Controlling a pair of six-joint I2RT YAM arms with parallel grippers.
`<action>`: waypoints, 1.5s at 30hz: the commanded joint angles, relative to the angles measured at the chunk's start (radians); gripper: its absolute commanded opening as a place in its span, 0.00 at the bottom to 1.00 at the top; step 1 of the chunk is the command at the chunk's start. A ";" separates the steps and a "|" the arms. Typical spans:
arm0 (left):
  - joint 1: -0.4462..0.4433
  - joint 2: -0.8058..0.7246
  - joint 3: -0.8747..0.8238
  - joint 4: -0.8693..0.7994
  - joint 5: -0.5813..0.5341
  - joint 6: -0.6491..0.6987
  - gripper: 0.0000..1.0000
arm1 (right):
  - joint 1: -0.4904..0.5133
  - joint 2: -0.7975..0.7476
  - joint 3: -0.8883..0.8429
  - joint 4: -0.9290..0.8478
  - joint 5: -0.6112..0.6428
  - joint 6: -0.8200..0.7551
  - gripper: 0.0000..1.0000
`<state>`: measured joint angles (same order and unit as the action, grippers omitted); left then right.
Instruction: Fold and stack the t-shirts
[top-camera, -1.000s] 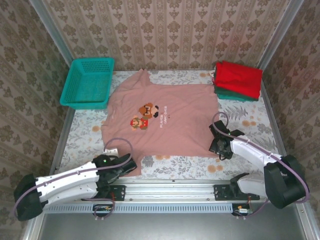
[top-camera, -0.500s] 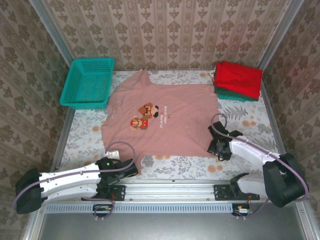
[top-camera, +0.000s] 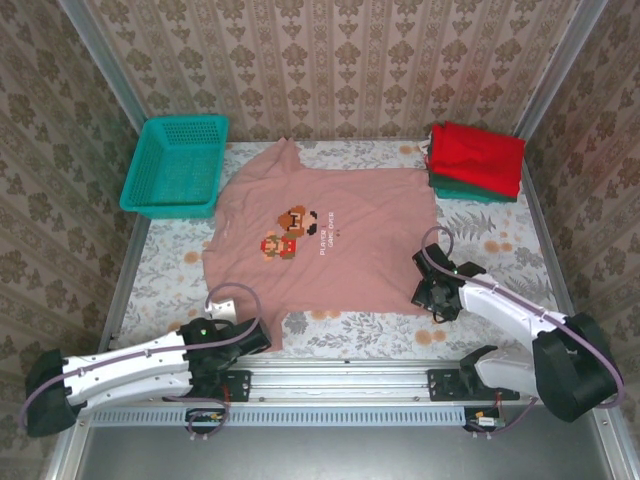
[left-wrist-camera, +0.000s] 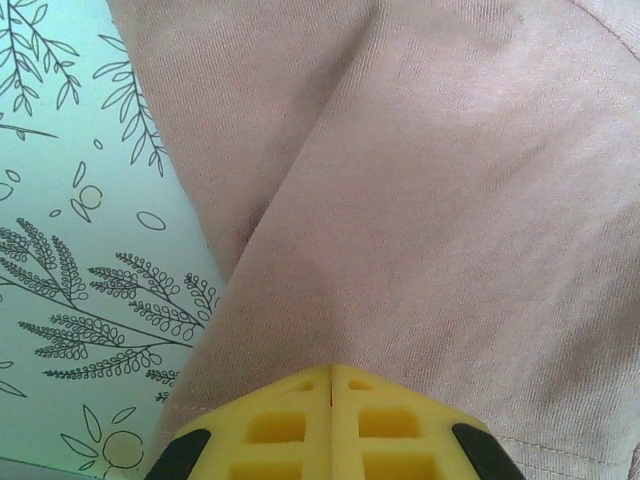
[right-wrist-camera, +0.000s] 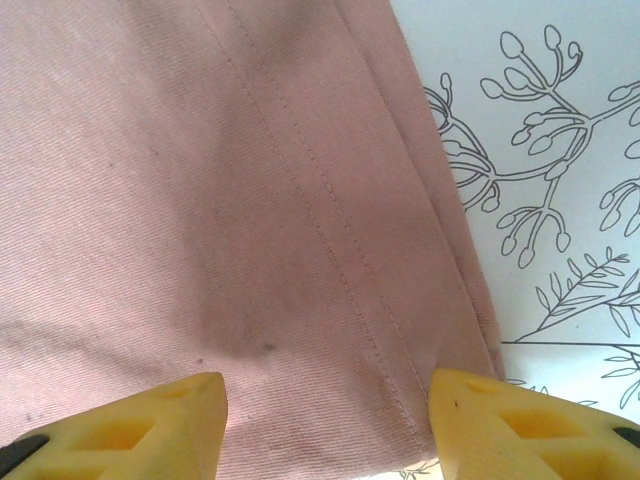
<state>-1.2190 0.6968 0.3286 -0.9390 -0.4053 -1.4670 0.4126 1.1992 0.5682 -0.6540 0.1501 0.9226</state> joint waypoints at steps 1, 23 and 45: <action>0.019 -0.011 0.026 -0.149 0.140 -0.048 0.00 | 0.009 0.037 0.011 -0.017 0.004 0.039 0.57; 0.027 0.121 -0.101 0.032 0.254 -0.092 0.25 | 0.063 0.159 0.091 0.026 0.048 -0.014 0.04; 0.282 0.126 0.388 -0.348 0.084 0.364 0.00 | 0.037 -0.199 0.188 -0.254 0.181 -0.061 0.00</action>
<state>-0.9974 0.7921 0.6716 -1.2091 -0.2863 -1.2716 0.4660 1.0050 0.7113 -0.8341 0.2630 0.9005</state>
